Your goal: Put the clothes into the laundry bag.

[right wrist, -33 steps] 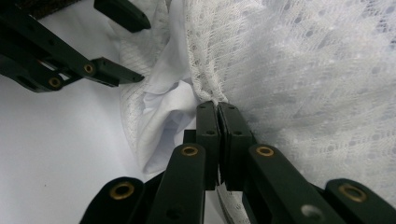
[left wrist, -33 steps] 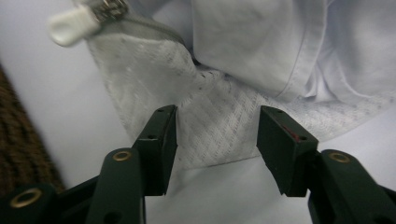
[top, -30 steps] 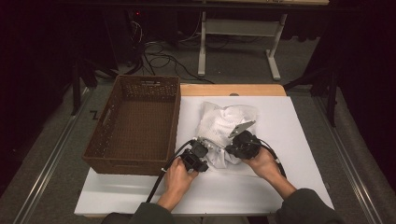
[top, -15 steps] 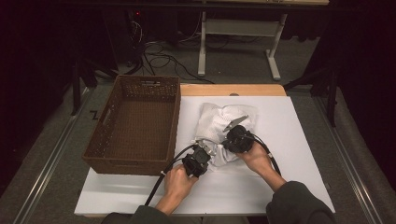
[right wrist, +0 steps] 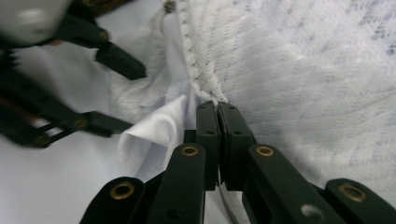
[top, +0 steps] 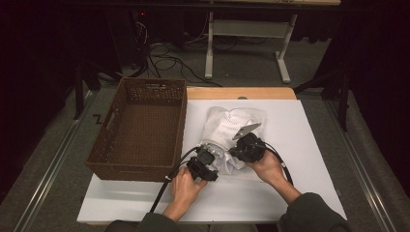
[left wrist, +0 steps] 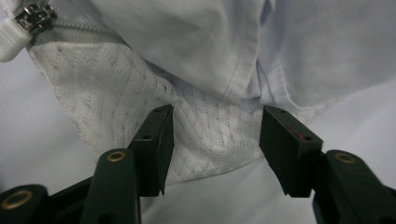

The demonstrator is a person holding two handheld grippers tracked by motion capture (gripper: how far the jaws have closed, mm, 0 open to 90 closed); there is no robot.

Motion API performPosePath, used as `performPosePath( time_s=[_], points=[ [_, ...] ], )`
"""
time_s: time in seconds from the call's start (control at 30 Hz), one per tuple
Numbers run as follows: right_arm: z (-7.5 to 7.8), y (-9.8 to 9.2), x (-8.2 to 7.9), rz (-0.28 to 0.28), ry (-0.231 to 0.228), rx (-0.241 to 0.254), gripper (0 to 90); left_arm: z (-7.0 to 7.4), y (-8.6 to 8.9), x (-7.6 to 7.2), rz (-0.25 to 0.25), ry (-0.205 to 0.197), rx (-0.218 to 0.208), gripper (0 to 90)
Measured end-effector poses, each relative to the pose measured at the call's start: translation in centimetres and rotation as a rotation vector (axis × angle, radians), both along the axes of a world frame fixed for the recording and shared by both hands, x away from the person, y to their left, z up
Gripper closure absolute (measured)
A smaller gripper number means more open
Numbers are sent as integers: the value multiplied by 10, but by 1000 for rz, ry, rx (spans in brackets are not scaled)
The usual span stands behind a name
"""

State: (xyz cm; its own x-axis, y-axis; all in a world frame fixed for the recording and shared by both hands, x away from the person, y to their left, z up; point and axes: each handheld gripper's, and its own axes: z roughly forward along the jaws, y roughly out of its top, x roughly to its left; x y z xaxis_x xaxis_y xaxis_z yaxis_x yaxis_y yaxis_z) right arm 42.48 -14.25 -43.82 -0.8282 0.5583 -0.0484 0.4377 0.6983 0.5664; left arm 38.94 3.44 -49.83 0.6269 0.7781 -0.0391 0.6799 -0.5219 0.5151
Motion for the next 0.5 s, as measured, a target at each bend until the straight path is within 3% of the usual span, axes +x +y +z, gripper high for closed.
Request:
performPosePath(
  time_s=[0.3, 0.5],
  points=[
    [21, -3, -22, 55, -51, 53, 890, 1, -1, 1, 4, 1, 13, 511],
    [6, 4, -14, 51, 7, 11, 883, 2, -2, 2, -21, -2, 17, 612]
  ],
)
